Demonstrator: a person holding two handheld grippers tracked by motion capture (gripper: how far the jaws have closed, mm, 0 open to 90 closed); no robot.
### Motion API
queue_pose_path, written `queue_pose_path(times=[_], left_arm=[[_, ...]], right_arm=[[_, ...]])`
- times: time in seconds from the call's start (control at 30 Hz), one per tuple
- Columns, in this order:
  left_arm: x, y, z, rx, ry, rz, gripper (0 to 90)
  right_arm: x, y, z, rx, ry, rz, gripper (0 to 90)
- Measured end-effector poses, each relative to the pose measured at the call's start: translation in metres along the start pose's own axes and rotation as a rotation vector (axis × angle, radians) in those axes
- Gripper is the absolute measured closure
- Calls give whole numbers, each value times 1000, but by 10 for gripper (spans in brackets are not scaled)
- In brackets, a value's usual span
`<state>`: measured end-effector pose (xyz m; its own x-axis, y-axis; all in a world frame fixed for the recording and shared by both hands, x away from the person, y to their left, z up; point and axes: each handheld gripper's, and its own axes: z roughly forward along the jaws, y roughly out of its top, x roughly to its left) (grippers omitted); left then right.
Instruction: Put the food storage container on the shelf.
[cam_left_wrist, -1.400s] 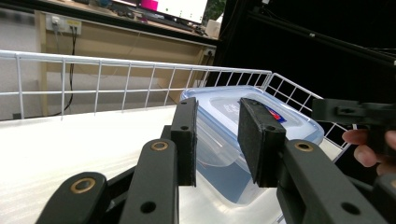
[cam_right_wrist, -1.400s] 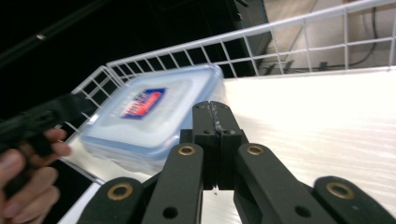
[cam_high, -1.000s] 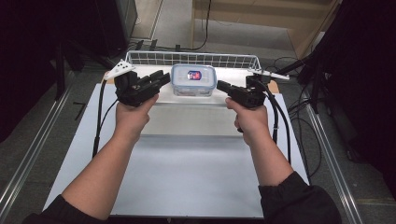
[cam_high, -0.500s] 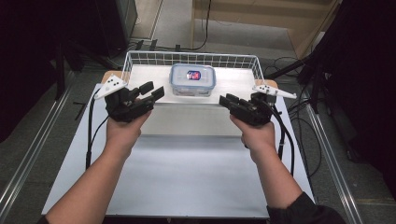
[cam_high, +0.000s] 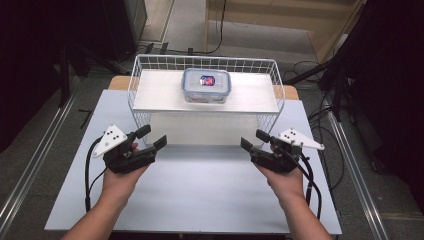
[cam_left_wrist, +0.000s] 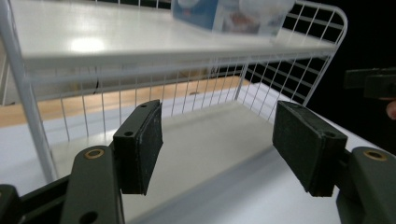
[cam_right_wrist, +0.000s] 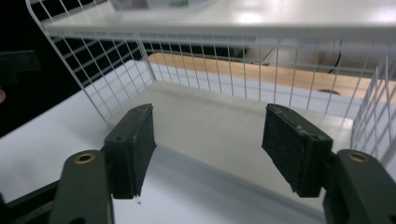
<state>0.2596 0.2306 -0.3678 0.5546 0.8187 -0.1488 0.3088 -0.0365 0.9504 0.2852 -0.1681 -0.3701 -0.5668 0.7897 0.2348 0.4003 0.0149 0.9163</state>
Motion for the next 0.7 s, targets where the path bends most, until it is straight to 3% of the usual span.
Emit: queue_pose_path(times=[0.3, 0.53, 0.7], left_arm=[[-2, -40, -9, 95, 15, 20, 281], [-10, -69, -21, 190, 21, 61, 228], [-14, -89, -34, 207, 48, 66, 171]], right_arm=[[0, -46, -8, 21, -25, -15, 277], [5, -75, -14, 23, -36, -41, 198], [7, -93, -21, 44, -39, -40, 141]])
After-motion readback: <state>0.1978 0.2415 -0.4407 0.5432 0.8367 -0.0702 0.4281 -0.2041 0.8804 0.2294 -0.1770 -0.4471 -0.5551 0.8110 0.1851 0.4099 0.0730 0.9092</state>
